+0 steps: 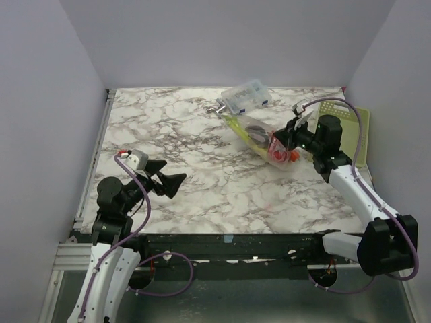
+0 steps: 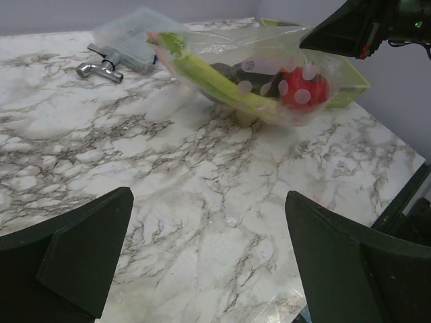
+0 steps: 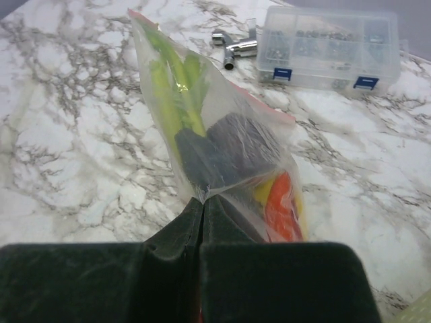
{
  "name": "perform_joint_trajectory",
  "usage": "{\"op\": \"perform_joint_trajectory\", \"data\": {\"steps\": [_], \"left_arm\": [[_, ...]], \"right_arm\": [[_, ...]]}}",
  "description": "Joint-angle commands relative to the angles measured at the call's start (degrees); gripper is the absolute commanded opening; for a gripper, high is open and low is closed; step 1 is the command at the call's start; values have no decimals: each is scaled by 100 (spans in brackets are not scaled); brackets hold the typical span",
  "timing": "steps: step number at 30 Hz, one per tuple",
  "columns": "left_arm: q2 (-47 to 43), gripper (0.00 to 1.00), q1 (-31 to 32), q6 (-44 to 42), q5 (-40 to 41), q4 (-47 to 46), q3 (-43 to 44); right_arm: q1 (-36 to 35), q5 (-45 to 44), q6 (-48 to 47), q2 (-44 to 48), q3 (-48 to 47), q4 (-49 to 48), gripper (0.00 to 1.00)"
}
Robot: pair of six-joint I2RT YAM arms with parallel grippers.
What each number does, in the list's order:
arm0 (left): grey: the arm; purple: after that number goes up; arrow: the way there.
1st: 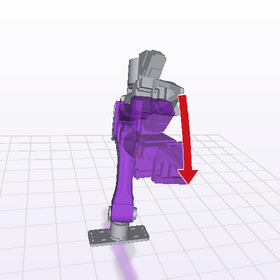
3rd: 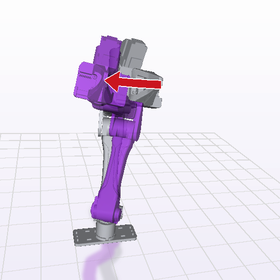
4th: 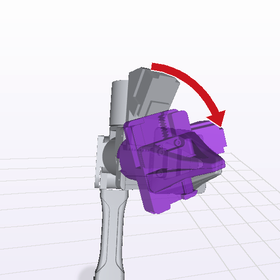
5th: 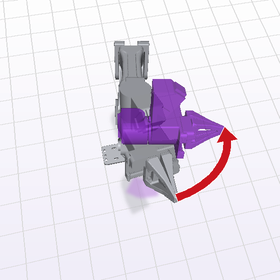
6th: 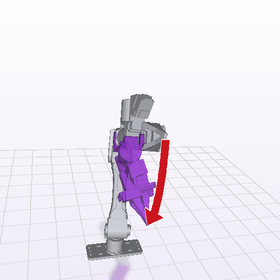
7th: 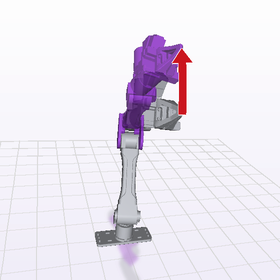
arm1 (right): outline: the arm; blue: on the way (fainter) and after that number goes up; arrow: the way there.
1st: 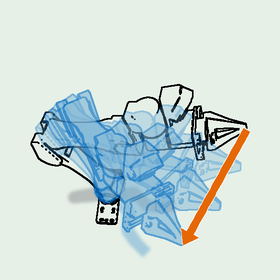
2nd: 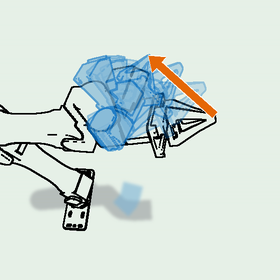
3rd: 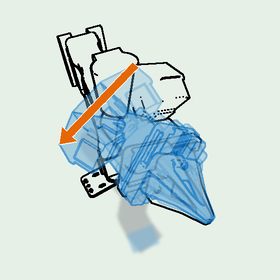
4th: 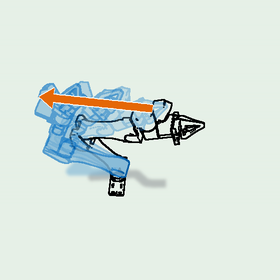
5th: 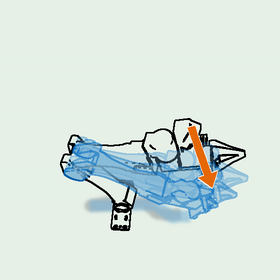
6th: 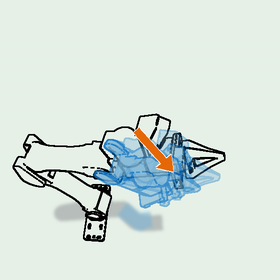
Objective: Open the zip-top bag and remove the fake food
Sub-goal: Move the zipper food storage bag to the center of the board.
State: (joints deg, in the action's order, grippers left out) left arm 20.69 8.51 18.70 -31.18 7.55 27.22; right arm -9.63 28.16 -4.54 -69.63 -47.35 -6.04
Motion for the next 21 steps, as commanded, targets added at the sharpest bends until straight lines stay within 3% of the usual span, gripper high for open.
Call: {"op": "perform_joint_trajectory", "data": {"steps": [1, 5, 21], "left_arm": [[102, 98, 309, 60, -664, -572, -224], [95, 98, 669, -331, -445, -506, -326], [150, 99, 836, -2342, -256, -974, -711]], "right_arm": [[81, 1197, -182, 351, 51, 46, 1], [93, 1726, -322, 430, 9, 271, 1], [96, 3535, -1137, 553, 176, 1030, 1]]}}
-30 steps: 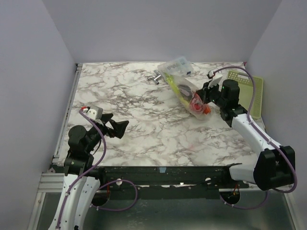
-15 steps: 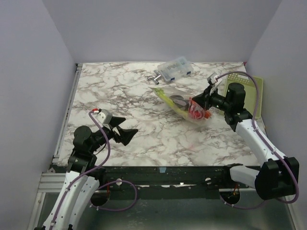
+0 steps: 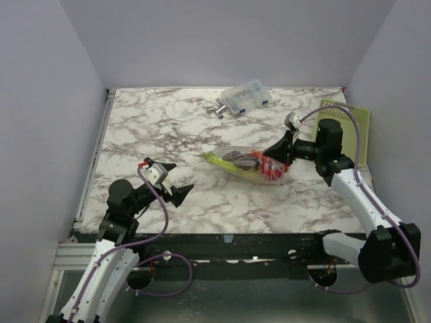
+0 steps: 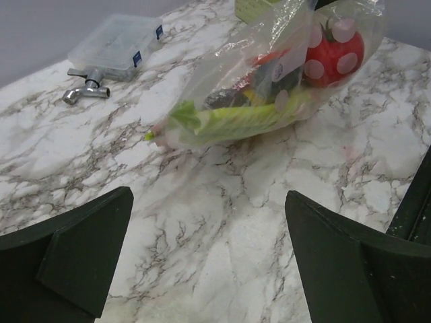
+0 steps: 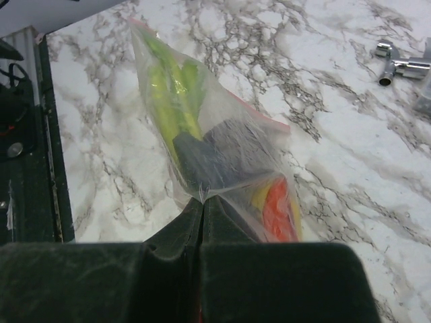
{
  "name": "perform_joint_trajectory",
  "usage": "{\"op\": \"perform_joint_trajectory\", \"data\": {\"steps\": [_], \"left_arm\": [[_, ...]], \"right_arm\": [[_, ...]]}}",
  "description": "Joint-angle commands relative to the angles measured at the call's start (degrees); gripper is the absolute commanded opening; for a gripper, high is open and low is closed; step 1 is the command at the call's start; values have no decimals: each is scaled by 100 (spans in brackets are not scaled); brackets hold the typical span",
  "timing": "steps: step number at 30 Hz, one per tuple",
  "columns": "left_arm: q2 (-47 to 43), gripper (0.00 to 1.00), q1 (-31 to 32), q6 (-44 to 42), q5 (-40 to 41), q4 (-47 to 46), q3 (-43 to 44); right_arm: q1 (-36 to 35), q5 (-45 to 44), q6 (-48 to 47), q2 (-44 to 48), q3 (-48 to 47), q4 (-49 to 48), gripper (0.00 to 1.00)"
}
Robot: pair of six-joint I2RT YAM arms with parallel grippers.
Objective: Open the zip-top bag and remove the fake food
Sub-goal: Move the zipper food storage bag to the center of the board.
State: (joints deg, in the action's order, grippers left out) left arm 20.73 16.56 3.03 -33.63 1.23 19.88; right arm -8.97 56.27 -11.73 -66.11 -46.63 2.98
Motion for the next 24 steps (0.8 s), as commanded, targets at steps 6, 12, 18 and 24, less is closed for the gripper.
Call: {"op": "perform_joint_trajectory", "data": {"steps": [6, 12, 18, 24], "left_arm": [[313, 98, 41, -971, -396, -324, -11], [204, 99, 49, -1053, -513, -593, -211], [634, 88, 114, -1138, -714, -679, -95], [1104, 79, 574, -1984, -401, -362, 83]], "right_arm": [[27, 1006, -775, 226, 219, 280, 1], [28, 1257, -1113, 296, 399, 395, 1], [35, 1412, -1303, 353, 433, 514, 1], [45, 1457, -1446, 386, 416, 650, 1]]}}
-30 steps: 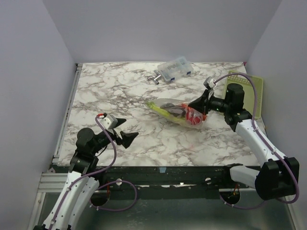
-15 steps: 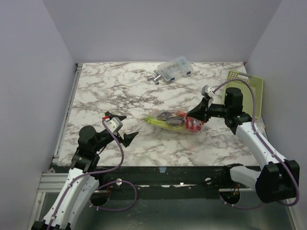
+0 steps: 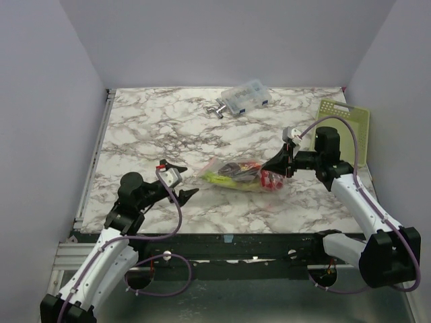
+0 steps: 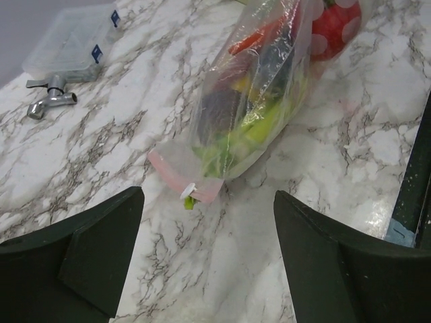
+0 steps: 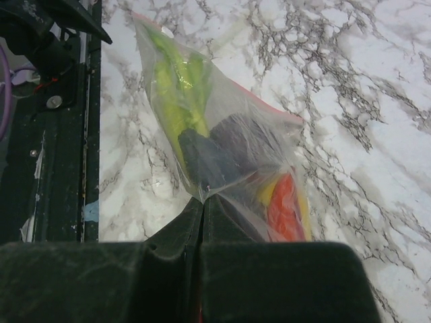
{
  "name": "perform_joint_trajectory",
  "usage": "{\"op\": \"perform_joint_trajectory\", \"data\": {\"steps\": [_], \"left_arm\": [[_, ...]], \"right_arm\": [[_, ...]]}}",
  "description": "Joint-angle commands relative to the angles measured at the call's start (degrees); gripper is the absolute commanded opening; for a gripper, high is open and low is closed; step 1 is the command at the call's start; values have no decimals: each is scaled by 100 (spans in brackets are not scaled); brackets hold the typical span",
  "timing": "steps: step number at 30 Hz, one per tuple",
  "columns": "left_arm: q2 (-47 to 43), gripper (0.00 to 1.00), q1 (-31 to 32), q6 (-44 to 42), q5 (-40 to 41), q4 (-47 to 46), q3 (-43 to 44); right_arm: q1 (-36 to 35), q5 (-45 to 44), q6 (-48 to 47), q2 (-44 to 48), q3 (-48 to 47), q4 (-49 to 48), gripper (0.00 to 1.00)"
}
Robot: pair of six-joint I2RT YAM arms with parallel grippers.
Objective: Open the zip-top bag and remove the fake food
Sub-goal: Move the zipper food storage bag to the center of the board.
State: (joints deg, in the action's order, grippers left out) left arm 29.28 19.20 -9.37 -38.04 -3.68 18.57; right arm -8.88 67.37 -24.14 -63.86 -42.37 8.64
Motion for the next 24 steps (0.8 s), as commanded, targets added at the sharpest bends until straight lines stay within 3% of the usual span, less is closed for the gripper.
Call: {"op": "perform_joint_trajectory", "data": {"steps": [1, 11, 15, 24], "left_arm": [[326, 78, 427, -928, 167, 193, 247], [1437, 50, 939, -1542, 857, 667, 708], [1352, 39, 1039, -1602, 1009, 633, 669], [965, 0, 1068, -1548, 997, 646, 693]], "right_arm": [[38, 347, -220, 164, -13, 100, 1], [40, 391, -267, 188, 18, 131, 1], [44, 399, -269, 199, 27, 129, 1], [58, 374, -310, 222, 61, 138, 1]]}}
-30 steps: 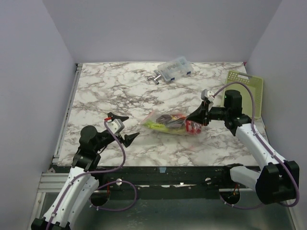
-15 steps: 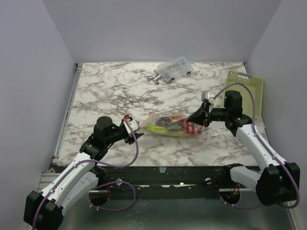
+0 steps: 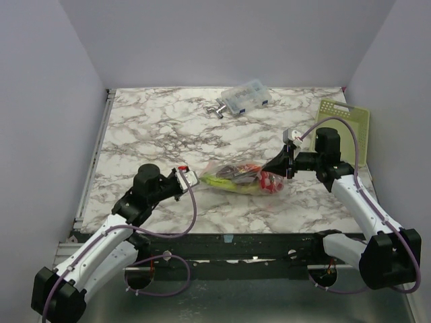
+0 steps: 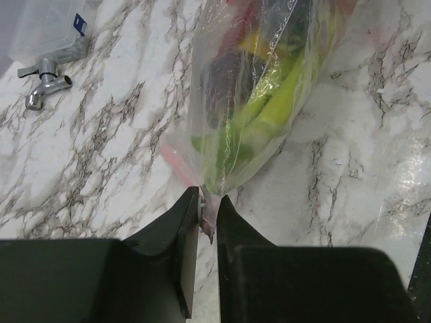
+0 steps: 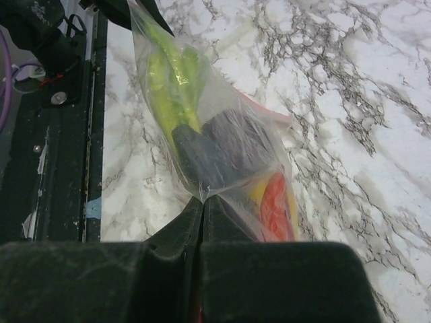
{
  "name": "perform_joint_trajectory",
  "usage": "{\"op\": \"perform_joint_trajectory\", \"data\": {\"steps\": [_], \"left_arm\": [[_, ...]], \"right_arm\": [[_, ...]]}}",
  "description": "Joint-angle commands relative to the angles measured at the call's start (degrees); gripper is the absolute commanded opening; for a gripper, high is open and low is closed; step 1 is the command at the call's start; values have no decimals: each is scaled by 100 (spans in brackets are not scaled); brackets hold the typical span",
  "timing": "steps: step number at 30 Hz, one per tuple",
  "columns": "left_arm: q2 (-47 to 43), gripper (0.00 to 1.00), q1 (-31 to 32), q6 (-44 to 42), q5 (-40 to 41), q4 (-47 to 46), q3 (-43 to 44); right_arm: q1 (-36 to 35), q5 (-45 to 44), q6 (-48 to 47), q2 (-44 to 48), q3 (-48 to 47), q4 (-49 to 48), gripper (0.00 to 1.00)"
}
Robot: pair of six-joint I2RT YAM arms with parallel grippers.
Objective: Open the zip-top bag and remove the fake food
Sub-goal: Move the zipper food storage bag to the center of the board, then pick up the zipper food storage bag at the center of the board.
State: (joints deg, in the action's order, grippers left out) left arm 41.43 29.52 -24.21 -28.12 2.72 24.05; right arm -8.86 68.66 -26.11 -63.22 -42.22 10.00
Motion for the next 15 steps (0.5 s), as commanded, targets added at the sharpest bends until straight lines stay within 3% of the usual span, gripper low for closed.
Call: {"op": "perform_joint_trajectory", "data": {"steps": [1, 5, 11, 15], "left_arm": [[-310, 0, 36, -87, -42, 108, 204], [-502, 0, 37, -119, -115, 643, 556], [-433, 0, 38, 8, -85, 1693, 1507], [-48, 0, 45, 356, -328, 2266, 2248]], "right_arm": [[52, 229, -114, 158, 47, 11, 1], [61, 39, -187, 152, 20, 123, 4], [71, -109, -632, 104, -360, 823, 27], [61, -52, -1355, -133, -1057, 2054, 46]]}}
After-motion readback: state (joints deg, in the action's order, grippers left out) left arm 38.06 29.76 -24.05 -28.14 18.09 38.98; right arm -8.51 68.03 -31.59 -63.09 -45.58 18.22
